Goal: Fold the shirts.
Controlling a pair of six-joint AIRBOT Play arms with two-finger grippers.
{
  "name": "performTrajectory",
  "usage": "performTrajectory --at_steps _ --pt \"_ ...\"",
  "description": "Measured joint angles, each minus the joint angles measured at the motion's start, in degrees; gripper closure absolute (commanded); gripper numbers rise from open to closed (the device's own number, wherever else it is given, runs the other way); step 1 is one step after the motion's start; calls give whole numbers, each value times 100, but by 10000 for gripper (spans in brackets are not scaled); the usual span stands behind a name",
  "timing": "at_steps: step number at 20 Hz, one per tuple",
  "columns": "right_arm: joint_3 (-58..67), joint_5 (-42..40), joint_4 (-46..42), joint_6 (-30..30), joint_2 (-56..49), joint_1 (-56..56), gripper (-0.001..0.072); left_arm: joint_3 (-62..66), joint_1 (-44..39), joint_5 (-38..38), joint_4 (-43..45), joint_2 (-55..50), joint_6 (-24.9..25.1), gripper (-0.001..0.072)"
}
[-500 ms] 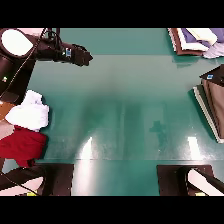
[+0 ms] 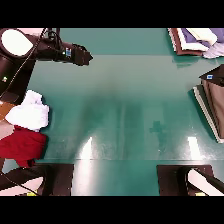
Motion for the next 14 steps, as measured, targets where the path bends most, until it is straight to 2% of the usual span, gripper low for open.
performTrajectory --at_steps 8,11,14 --pt "0 168 -2 0 0 0 694 22 162 -24 129 72 -20 680" --pt "0 216 -4 0 0 0 693 -33 774 -603 699 391 -225 680" --pt "0 221 -4 0 0 0 693 -354 1718 -1276 1427 831 -321 679"
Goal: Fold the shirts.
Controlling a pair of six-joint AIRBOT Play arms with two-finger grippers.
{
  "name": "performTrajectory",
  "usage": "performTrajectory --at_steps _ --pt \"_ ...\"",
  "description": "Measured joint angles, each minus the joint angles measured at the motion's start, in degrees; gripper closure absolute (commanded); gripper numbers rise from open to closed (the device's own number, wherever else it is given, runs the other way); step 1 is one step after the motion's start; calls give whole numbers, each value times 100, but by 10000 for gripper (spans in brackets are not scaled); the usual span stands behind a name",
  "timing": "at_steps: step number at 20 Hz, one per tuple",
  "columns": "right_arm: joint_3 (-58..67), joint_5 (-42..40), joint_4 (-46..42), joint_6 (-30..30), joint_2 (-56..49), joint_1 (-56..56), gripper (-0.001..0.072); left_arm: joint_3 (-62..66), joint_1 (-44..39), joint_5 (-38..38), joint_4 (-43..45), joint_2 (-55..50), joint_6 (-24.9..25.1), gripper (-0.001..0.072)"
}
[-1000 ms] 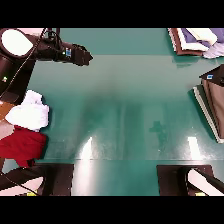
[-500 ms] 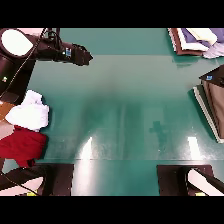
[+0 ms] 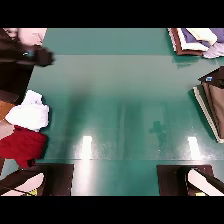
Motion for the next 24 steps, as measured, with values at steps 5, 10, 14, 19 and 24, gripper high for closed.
performTrajectory --at_steps 5,10,14,19,24 --pt "-2 -70 -2 0 0 0 693 -1080 1652 -590 584 507 -76 -5" --pt "-2 -140 -2 2 0 0 693 -2553 2271 -31 767 590 -101 -5" --pt "-2 -269 0 0 0 0 694 -3611 2382 737 839 535 -214 -3" --pt "-2 -444 2 2 0 2 693 -4024 2417 1027 850 459 -341 679" --pt "7 -516 15 2 0 2 694 -3812 2385 671 610 608 -382 681"
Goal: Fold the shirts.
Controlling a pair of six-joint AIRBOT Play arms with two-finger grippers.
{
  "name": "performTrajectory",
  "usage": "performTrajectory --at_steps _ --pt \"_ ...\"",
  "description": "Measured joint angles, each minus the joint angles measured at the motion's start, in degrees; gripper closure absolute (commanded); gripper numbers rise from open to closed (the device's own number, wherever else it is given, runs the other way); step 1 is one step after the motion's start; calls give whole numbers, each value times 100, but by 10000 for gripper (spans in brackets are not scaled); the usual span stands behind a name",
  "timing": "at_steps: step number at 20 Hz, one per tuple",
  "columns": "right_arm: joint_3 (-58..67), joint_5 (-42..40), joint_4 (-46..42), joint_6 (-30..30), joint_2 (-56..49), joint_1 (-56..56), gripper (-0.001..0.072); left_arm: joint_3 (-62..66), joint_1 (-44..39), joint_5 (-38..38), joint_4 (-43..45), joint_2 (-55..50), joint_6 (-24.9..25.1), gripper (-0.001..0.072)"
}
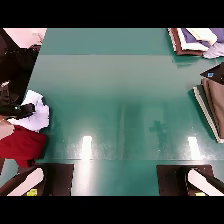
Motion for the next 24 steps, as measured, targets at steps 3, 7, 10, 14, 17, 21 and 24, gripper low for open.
performTrajectory --at_steps 3,7,10,14,17,21,24 --pt "214 -61 90 2 0 0 694 649 -232 -267 -278 501 -7 681" --pt "914 -365 262 2 0 2 694 2118 -885 -758 -734 1226 -20 681" --pt "1506 -629 306 2 0 2 694 3272 -1558 -962 -988 1482 -120 682" --pt "2070 -831 334 2 0 2 694 4035 -2535 -975 -1139 1523 -345 682" --pt "2249 -866 339 4 0 2 694 4205 -3202 -1161 -1235 1204 -446 681" --pt "2321 -774 339 11 -20 2 694 3995 -4207 -1436 -1338 413 -494 679" --pt "2334 -673 339 11 -22 2 694 3473 -4935 -1263 -1484 -186 -455 333"
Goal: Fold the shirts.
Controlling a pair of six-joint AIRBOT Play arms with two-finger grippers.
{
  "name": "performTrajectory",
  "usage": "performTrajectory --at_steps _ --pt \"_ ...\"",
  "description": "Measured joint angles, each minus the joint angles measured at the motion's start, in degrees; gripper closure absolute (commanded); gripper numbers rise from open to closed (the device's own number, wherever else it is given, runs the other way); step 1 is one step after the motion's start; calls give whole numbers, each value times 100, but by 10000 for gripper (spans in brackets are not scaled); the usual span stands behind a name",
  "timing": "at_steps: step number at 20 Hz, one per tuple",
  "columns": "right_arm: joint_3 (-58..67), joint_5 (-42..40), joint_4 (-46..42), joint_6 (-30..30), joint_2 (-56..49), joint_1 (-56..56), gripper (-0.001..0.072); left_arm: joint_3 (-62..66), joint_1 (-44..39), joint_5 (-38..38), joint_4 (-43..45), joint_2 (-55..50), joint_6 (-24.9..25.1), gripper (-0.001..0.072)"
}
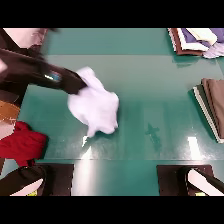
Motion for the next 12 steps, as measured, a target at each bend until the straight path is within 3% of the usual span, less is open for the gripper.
performTrajectory --at_steps 1,6,12 --pt "2 31 0 0 0 0 694 -164 -201 138 -37 -175 28 79" --pt "7 151 -2 0 -2 0 694 -542 -505 765 52 -811 284 97" --pt "7 341 -9 0 -2 0 694 -938 699 909 125 -960 466 98"
